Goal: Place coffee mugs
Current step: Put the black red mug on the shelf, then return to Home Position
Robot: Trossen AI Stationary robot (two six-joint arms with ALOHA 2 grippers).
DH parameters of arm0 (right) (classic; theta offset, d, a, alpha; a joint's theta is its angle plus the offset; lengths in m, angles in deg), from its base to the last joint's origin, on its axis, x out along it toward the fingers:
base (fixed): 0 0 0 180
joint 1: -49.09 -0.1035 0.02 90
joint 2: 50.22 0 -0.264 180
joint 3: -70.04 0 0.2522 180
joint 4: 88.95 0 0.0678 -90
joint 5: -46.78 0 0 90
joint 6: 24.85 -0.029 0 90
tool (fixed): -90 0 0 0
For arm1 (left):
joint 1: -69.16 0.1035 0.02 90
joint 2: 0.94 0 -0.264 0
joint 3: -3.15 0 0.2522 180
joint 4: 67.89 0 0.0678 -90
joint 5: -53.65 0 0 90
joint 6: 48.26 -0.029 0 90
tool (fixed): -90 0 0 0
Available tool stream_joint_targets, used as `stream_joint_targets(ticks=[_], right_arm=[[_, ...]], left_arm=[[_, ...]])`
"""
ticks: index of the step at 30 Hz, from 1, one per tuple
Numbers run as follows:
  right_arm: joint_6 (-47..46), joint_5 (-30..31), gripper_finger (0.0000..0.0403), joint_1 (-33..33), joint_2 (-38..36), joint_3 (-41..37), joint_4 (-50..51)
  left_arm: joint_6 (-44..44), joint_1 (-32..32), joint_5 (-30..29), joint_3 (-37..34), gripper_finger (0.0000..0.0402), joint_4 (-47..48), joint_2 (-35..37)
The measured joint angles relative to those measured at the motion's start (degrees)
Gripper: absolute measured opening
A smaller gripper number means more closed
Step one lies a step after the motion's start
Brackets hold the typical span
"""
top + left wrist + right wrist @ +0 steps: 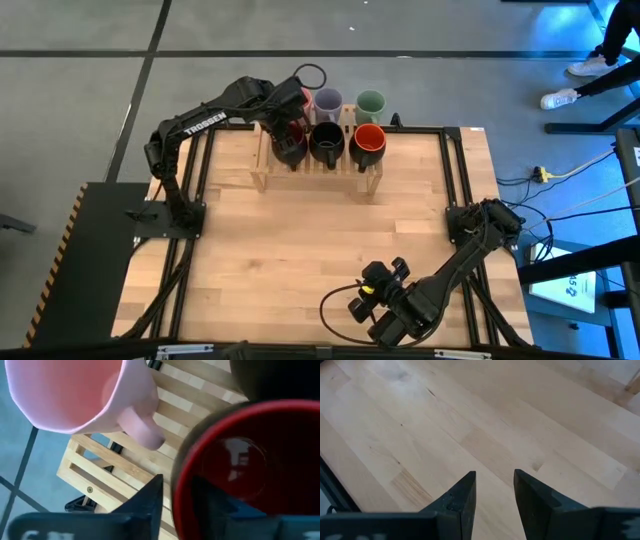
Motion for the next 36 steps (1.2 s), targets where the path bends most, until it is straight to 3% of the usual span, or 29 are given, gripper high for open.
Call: stream_joint_targets(ticks=[5, 24, 31, 36], right_arm=[[0.0, 0.0, 0.0117, 0.0, 0.0, 0.0, 0.0], [0.0, -0.3, 0.0117, 0.0, 0.0, 0.0, -0.1], [1.7, 1.4, 0.0117, 0.4, -0.2, 0.0, -0.2], [11.9, 2.6, 0.0117, 3.1, -1.5, 0.0, -2.0]], left_arm=[[-0.2, 0.0, -2.6, 0.0, 0.0119, 0.3, 0.0], [-2.6, -2.9, -2.3, -0.1, 0.0120, -0.8, 7.4], [-0.2, -8.0, 0.7, -0.1, 0.0120, -7.0, 16.1], [0.4, -15.6, 6.0, -5.6, 0.0119, -17.3, 25.5]])
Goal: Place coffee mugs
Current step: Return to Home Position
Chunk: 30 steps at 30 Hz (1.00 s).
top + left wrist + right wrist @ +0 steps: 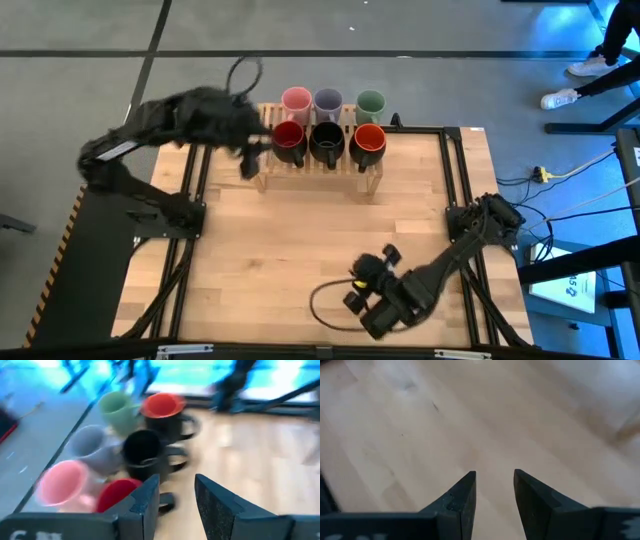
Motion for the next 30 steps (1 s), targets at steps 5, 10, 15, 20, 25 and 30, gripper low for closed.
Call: stream_joint_targets(ticks=[5, 10, 15, 20, 25, 30], right_arm=[[20.2, -3.1, 0.0110, 6.9, -1.8, 0.0, -6.6], [39.6, -14.7, 0.0064, 15.0, -2.0, 0.0, -15.8], [52.9, -23.0, 0.0006, 20.0, -3.1, 0.0, -25.8], [58.8, -32.5, 0.0013, 24.8, -5.5, 0.0, -31.8], [61.8, -34.8, 0.0003, 28.6, -8.0, 0.0, -34.1], [64.8, -38.1, 0.0001, 30.8, -12.2, -4.6, -39.2]], left_arm=[[5.1, -7.9, 0.3, -20.6, 0.0111, -12.2, 14.5], [13.0, -13.5, 0.3, -40.4, 0.0097, -25.2, 27.6], [13.6, -15.9, 0.2, -51.3, 0.0080, -32.8, 36.3], [11.6, -15.9, 2.0, -58.3, 0.0061, -36.0, 41.8], [8.7, -15.9, 2.5, -63.3, 0.0044, -36.8, 46.0], [9.2, -15.9, 2.5, -66.5, 0.0031, -37.7, 47.4]])
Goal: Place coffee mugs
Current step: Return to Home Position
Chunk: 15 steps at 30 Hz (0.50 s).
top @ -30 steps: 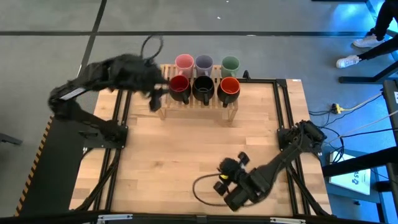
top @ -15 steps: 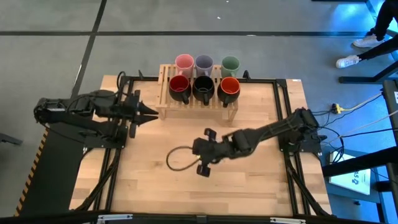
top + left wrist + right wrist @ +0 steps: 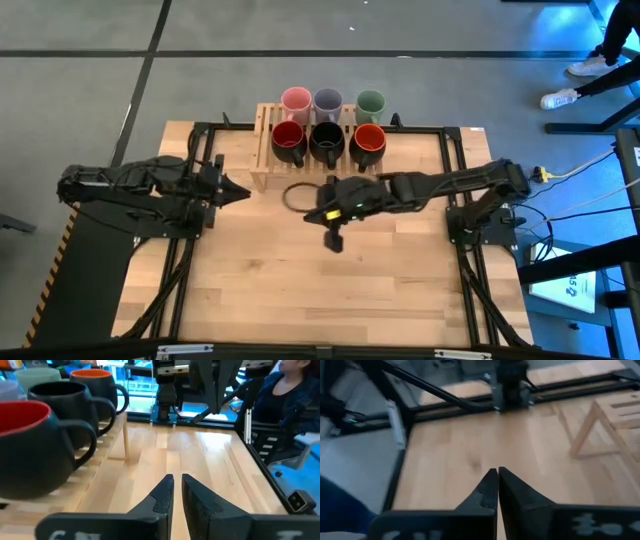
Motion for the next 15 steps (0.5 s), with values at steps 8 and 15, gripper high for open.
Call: stream_joint_targets(ticks=[8, 15], right_arm=[[-4.6, -2.2, 0.0001, 3.9, -22.6, -33.7, -27.4], [-5.2, 5.1, 0.0000, 3.7, -46.2, -56.3, -32.3]], left_arm=[[2.5, 0.0, -0.9, -0.5, 0.0023, -0.2, 0.0], [2.5, 0.0, -2.2, -0.5, 0.0023, -0.3, 0.0]])
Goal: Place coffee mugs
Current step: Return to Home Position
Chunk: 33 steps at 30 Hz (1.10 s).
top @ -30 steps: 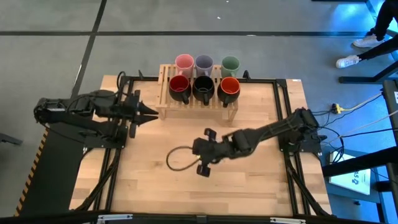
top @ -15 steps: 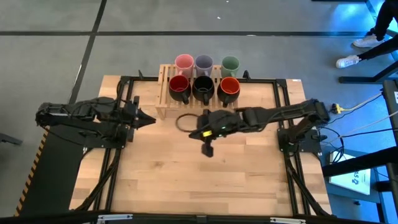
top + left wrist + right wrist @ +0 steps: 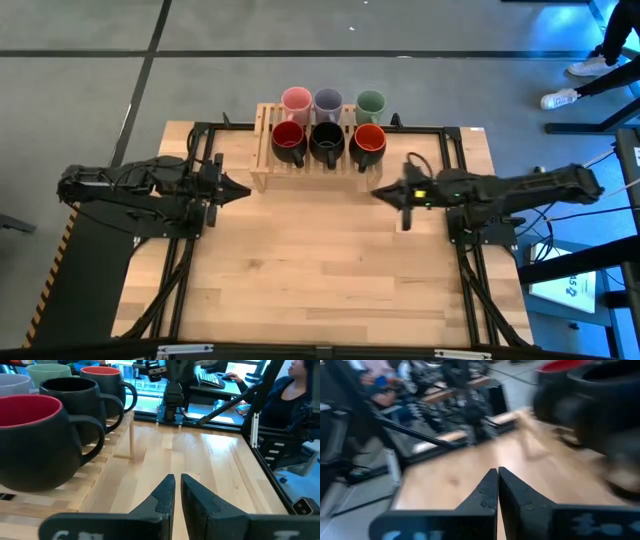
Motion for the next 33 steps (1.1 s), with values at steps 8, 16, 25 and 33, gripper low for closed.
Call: stream_joint_targets(ticks=[8, 16, 25, 33], right_arm=[[0.4, 4.0, 0.0001, -0.1, -20.5, -10.1, 8.2], [5.1, 3.0, 0.0001, -0.1, -39.1, -21.3, 7.9], [6.9, 1.7, 0.0001, -0.1, -52.5, -31.5, 8.6], [7.7, -1.1, 0.0001, 0.0, -52.7, -36.3, 3.4]], left_arm=[[-1.3, 0.0, 0.0, -5.0, 0.0023, -11.4, -0.2], [-2.9, 0.0, 3.6, -22.9, 0.0023, -45.0, 0.0], [-2.5, 0.0, 3.5, -31.5, 0.0023, -51.1, 0.4], [-0.2, 0.0, 3.1, -38.4, 0.0023, -53.9, 4.6]])
